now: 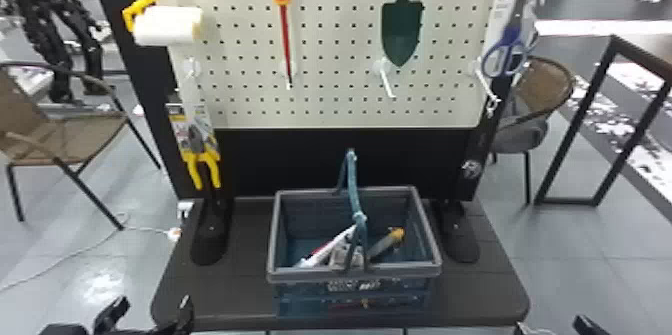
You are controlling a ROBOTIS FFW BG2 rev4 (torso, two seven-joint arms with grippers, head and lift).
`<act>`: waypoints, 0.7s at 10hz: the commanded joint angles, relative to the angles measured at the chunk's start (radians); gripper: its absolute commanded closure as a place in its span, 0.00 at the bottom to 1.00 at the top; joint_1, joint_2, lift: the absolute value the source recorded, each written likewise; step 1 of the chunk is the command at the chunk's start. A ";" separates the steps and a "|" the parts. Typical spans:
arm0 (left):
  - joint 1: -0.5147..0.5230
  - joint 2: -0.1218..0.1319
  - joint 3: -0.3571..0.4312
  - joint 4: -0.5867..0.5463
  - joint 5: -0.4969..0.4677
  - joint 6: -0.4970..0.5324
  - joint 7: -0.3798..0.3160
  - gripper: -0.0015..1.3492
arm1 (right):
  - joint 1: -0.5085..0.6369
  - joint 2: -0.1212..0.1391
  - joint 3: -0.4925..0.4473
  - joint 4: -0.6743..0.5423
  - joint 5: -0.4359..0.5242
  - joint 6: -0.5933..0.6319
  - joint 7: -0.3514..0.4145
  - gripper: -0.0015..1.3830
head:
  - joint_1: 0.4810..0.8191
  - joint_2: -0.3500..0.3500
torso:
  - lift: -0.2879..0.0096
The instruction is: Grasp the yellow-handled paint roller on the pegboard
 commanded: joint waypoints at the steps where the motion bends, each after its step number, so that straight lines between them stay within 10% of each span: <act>1: -0.001 -0.003 -0.001 0.002 0.003 -0.001 0.000 0.11 | -0.001 0.000 0.000 0.000 0.001 0.000 0.000 0.22 | 0.20 0.50 | 0.63; 7: -0.019 -0.003 -0.013 -0.003 0.018 0.033 -0.009 0.12 | -0.004 -0.001 0.000 0.002 0.007 0.000 0.000 0.22 | 0.20 0.50 | 0.63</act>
